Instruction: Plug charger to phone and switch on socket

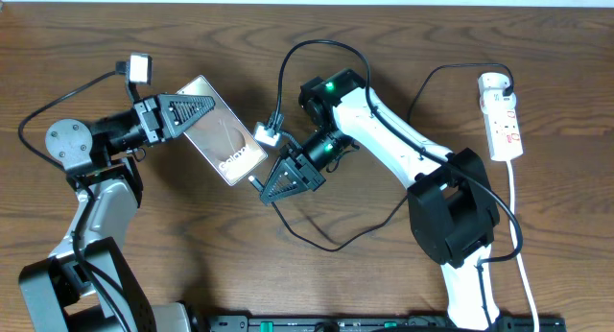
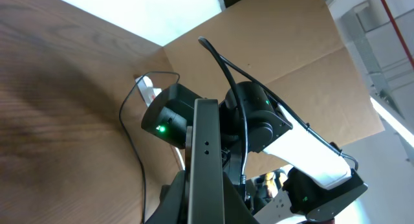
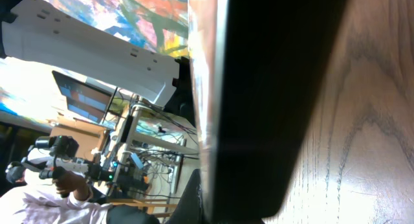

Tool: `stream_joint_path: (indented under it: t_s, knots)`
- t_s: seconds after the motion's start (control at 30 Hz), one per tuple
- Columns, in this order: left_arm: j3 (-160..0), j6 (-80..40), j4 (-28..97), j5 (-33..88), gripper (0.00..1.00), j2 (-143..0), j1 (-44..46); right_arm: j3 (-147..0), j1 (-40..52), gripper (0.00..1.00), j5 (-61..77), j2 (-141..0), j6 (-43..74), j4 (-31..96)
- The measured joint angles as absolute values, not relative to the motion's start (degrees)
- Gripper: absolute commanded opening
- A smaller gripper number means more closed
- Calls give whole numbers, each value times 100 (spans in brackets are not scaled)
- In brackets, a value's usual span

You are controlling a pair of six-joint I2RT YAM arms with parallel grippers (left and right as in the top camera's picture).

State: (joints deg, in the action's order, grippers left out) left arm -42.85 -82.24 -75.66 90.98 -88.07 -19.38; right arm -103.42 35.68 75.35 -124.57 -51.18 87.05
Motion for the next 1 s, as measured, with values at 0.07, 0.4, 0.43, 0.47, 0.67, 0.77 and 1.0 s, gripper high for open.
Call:
stream_joint_path:
  t_s: [0.07,0.4,0.43,0.47,0.67,0.77,1.0]
  knots:
    - [-4285,-8224,-7588,9098,7,-8807,-1938,-10342,3568,1,7540,-12457,-5118,8702]
    - [-4285,-8224,-7594,9098,7,-8807,-1938,-10342,3568,1,7548,-12462,-5118,8700]
    - [-4285,-8224,-7594,9098,7,-8807,-1940,-10342,3568,1,7559,-12462,-5118,8698]
    - [-4285,-8224,-7594,9098,7,-8807,-1938,-10342,3568,1,7572,-12462,-5118,8694]
    - [-4285,-8224,-7594,9098,7,-8807,-1938,-10342,3516,1,7677,-12470,-5118,8667]
    - [-4285,-8224,-7594,9098,7,-8807,-1938,-10342,3479,1,7719,-12477,-5118,8667]
    - [-4285,-8224,-7594,9098,7,-8807,-1938,-10342,3474,1,7754,-12479,-5118,8670]
